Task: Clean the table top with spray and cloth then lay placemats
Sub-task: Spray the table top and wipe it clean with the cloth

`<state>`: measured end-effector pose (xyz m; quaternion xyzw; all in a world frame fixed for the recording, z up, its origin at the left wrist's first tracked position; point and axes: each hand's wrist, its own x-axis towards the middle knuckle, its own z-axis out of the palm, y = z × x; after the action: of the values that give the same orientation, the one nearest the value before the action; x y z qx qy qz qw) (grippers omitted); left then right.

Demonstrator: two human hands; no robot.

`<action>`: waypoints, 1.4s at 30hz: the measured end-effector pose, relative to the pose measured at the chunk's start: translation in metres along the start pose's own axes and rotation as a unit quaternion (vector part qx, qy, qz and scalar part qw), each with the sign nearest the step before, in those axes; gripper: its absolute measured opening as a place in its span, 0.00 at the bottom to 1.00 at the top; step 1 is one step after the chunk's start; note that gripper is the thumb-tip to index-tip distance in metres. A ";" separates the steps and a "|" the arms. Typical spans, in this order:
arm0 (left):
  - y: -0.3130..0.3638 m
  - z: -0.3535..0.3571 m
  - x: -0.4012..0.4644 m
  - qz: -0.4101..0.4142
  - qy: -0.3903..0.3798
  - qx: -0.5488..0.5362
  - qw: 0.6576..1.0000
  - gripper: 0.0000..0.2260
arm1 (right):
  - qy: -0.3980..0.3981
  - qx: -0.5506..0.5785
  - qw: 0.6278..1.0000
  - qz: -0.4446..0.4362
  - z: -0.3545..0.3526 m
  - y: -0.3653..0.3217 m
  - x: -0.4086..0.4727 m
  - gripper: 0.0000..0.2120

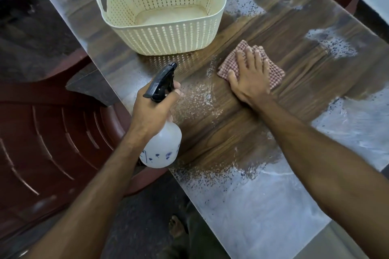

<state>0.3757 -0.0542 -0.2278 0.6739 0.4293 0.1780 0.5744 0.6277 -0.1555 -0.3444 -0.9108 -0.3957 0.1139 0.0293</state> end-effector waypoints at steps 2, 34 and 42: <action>-0.003 -0.006 -0.006 0.000 -0.001 -0.008 1.000 0.05 | -0.008 -0.006 0.999 -0.036 0.008 -0.028 -0.007 0.34; -0.049 -0.104 -0.087 -0.018 0.046 -0.029 0.998 0.06 | -0.032 -0.015 0.992 -0.121 0.023 -0.088 -0.087 0.33; -0.067 -0.102 -0.096 -0.030 0.047 -0.025 0.998 0.12 | -0.056 -0.047 0.965 -0.252 0.044 -0.198 -0.063 0.30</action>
<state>0.2212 -0.0675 -0.2376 0.6370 0.4712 0.2035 0.5752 0.4346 -0.0672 -0.3469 -0.7744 -0.6180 0.1351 -0.0084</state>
